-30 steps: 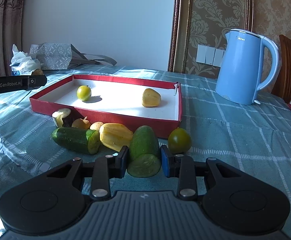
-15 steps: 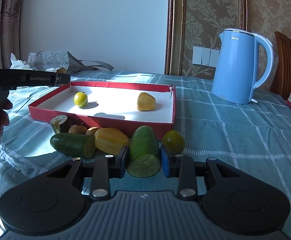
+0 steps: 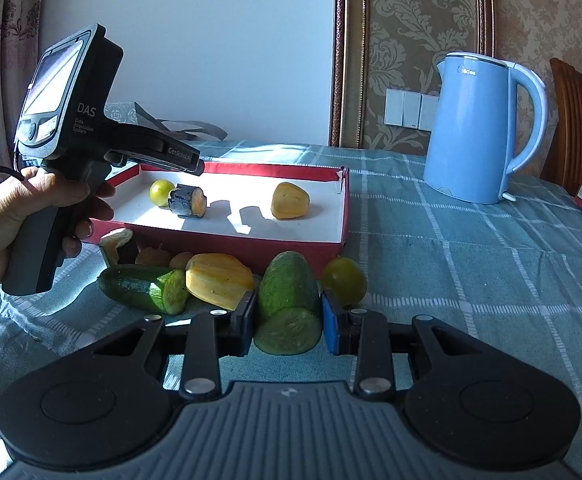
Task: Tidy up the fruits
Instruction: 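Carry the cucumber piece into the tray and open the right gripper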
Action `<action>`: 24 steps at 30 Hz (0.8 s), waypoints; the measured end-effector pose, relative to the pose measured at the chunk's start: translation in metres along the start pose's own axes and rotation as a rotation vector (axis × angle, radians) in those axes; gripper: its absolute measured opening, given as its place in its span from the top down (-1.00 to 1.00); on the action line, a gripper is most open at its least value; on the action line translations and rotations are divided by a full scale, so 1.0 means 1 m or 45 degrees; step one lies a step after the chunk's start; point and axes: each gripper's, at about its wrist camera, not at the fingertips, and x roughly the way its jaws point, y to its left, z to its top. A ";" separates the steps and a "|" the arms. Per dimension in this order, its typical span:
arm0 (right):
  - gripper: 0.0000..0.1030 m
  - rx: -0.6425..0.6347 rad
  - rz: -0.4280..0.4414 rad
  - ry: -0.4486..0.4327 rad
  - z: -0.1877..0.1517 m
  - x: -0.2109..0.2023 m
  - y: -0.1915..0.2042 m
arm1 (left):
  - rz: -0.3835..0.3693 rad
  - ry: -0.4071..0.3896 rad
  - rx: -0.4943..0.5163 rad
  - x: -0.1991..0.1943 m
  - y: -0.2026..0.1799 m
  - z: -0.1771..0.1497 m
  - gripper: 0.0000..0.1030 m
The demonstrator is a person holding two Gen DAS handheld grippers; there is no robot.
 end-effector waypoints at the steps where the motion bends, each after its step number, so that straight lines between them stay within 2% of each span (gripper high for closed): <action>1: 0.37 0.002 0.000 0.002 0.000 0.001 0.000 | -0.001 0.016 0.007 0.003 -0.001 0.000 0.38; 6: 0.37 0.012 -0.002 -0.005 0.003 0.000 -0.003 | -0.011 -0.024 -0.004 -0.010 0.000 -0.003 0.34; 9: 0.37 0.014 0.001 -0.016 0.007 -0.001 -0.003 | 0.003 -0.094 -0.027 -0.035 0.009 -0.005 0.14; 10: 0.37 0.010 0.003 -0.020 0.009 -0.002 -0.002 | 0.013 -0.116 -0.037 -0.045 0.013 -0.006 -0.05; 11: 0.37 0.008 0.006 -0.024 0.011 -0.002 -0.001 | 0.026 -0.140 -0.049 -0.053 0.019 -0.008 -0.34; 13: 0.37 0.009 0.021 -0.037 0.016 -0.002 -0.001 | 0.106 -0.208 -0.066 -0.074 0.031 -0.015 -0.64; 16: 0.37 0.021 0.049 -0.052 0.028 0.003 -0.002 | 0.229 -0.294 -0.076 -0.093 0.045 -0.024 -0.72; 18: 0.37 0.019 0.054 -0.054 0.037 0.009 -0.001 | 0.279 -0.336 -0.137 -0.102 0.059 -0.032 -0.78; 20: 0.37 0.006 0.056 -0.054 0.045 0.015 0.001 | 0.278 -0.359 -0.207 -0.107 0.070 -0.039 -0.85; 24: 0.37 -0.011 0.108 -0.038 0.065 0.035 0.008 | 0.323 -0.336 -0.265 -0.107 0.083 -0.039 -0.85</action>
